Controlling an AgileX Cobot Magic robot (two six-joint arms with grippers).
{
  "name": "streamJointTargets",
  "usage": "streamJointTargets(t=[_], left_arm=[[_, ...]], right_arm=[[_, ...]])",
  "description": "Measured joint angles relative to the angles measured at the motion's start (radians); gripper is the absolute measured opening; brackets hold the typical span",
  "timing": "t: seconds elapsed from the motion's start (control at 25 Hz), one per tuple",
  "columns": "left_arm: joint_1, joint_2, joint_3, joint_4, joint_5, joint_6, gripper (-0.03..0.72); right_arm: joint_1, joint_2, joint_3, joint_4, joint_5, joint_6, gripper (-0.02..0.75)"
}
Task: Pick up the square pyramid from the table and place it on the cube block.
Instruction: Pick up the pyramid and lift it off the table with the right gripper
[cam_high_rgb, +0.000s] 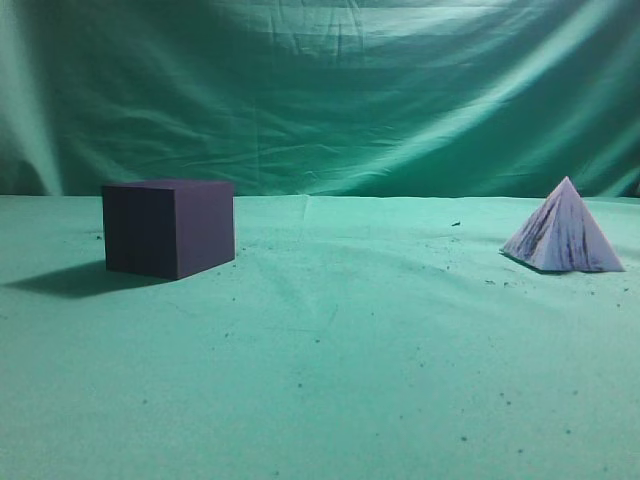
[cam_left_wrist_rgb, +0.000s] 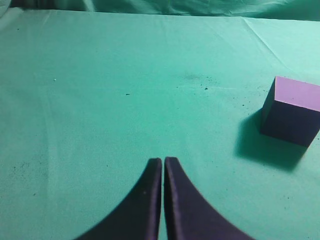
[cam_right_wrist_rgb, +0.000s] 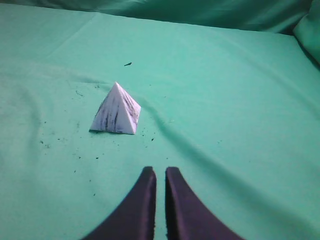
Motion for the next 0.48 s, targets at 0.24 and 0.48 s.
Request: streamJointTargets(t=[0.24,0.48], left_arm=[[0.000,0.000,0.000,0.000,0.000,0.000,0.000],[0.000,0.000,0.000,-0.001,0.000,0.000,0.000]], right_arm=[[0.000,0.000,0.000,-0.048,-0.195,0.000,0.077],[0.000,0.000,0.000,-0.045,-0.594,0.043,0.077]])
